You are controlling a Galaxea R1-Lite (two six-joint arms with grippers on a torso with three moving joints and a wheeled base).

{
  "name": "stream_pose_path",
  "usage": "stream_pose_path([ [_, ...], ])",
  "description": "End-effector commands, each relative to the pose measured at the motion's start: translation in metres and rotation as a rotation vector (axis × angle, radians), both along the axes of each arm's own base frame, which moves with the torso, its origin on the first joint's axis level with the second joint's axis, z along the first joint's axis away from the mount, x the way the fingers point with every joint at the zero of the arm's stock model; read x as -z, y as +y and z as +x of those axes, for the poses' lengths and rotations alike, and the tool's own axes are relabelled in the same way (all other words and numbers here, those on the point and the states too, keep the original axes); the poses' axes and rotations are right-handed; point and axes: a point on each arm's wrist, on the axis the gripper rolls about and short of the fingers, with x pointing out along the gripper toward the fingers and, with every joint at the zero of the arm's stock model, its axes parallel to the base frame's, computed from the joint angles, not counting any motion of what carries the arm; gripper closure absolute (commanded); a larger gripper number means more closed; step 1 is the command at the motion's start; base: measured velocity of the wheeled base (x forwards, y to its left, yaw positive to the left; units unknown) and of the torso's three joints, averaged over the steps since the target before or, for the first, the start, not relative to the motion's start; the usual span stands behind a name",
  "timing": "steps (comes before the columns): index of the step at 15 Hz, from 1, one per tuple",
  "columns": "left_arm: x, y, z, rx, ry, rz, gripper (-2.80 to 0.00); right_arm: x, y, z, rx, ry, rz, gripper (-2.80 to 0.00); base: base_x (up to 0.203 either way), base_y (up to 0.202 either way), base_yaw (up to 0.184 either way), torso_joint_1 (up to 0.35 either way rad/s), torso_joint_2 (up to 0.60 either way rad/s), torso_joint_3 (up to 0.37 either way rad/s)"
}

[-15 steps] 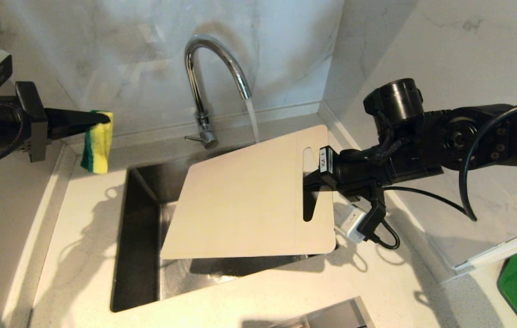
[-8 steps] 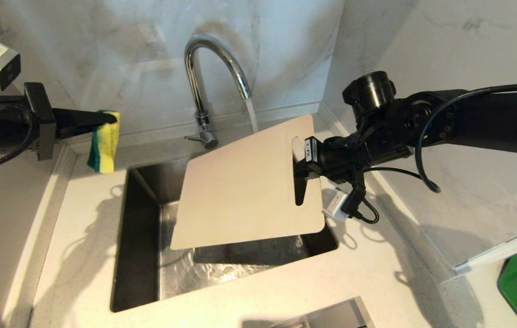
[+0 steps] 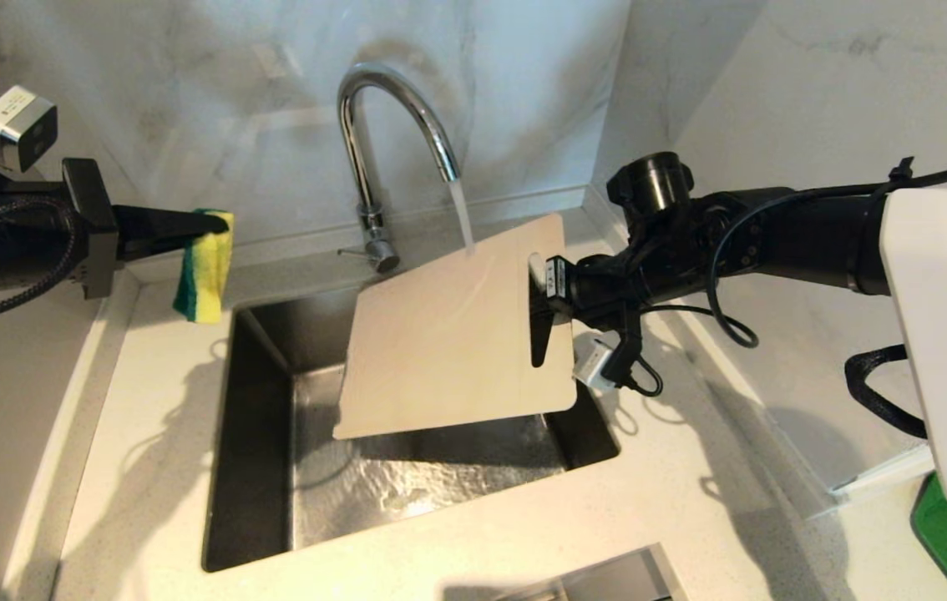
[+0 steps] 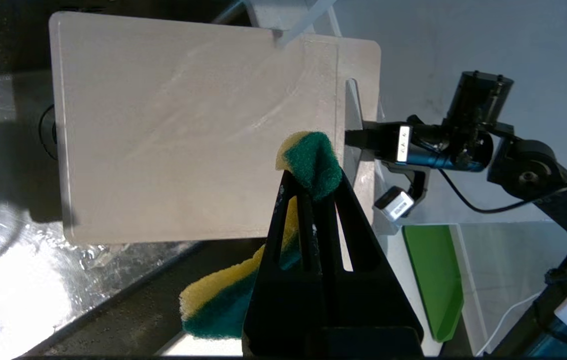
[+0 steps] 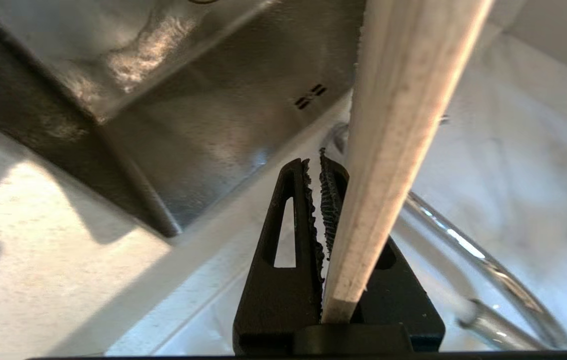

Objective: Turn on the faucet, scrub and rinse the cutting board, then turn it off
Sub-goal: Scrub the cutting board underwater

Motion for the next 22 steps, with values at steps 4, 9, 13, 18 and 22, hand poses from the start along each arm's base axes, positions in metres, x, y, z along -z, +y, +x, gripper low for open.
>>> stream_pose_path([
  [4,0.003,-0.002,0.002,0.009,0.013,-0.001,0.00,0.003,0.001,0.007,-0.010,-0.044,0.006,0.00,0.000,0.000,0.000,0.000,0.00,0.000],
  [9,0.004,-0.003,0.004,0.010,0.017,0.000,0.00,0.006,0.002,0.011,-0.012,-0.056,0.012,0.00,0.000,0.000,0.000,0.000,0.00,0.000],
  [13,0.005,-0.003,0.005,0.009,0.022,0.001,0.00,0.004,0.002,0.009,-0.016,-0.051,0.013,0.00,0.000,0.000,0.000,0.000,0.00,0.000],
  [18,0.013,-0.019,0.006,0.065,0.058,0.000,0.00,-0.008,0.010,-0.020,-0.056,-0.035,0.009,0.00,0.000,0.000,0.000,0.000,0.00,0.000],
  [22,0.016,-0.034,0.011,0.098,0.126,-0.057,0.00,-0.030,0.011,-0.043,-0.080,-0.074,0.024,0.00,0.000,0.000,0.000,0.000,0.00,0.000],
])
